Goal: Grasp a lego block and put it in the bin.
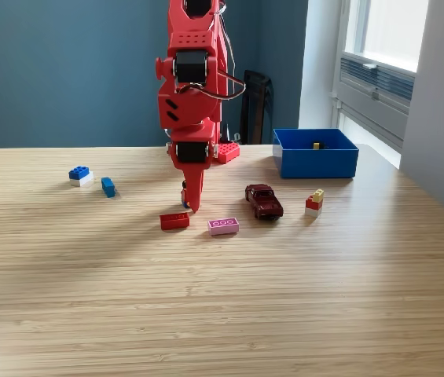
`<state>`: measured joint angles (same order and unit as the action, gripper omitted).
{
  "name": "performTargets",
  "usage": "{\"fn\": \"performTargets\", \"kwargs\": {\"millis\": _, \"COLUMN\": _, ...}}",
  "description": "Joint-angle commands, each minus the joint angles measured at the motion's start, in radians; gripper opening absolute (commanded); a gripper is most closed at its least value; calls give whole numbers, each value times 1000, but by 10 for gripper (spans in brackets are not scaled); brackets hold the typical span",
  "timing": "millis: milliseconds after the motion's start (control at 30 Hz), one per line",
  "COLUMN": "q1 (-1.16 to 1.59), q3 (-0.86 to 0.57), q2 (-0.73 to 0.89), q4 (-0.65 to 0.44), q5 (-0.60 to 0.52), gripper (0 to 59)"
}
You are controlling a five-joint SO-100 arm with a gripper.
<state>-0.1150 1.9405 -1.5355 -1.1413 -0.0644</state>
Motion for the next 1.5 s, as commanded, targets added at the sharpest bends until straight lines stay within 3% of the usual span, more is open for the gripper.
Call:
{"fn": "performTargets", "kwargs": {"millis": 33, "q1": -48, "q3": -2, "q2": -8, "q4": 6, "q5": 26, "gripper": 182}}
{"fn": "performTargets", "kwargs": {"millis": 1000, "q1": -17, "q3": -3, "q2": -8, "q4": 8, "q5": 31, "gripper": 185}}
{"fn": "performTargets", "kwargs": {"millis": 1500, "q1": -25, "q3": 5, "q2": -8, "q4": 6, "q5": 28, "gripper": 155}}
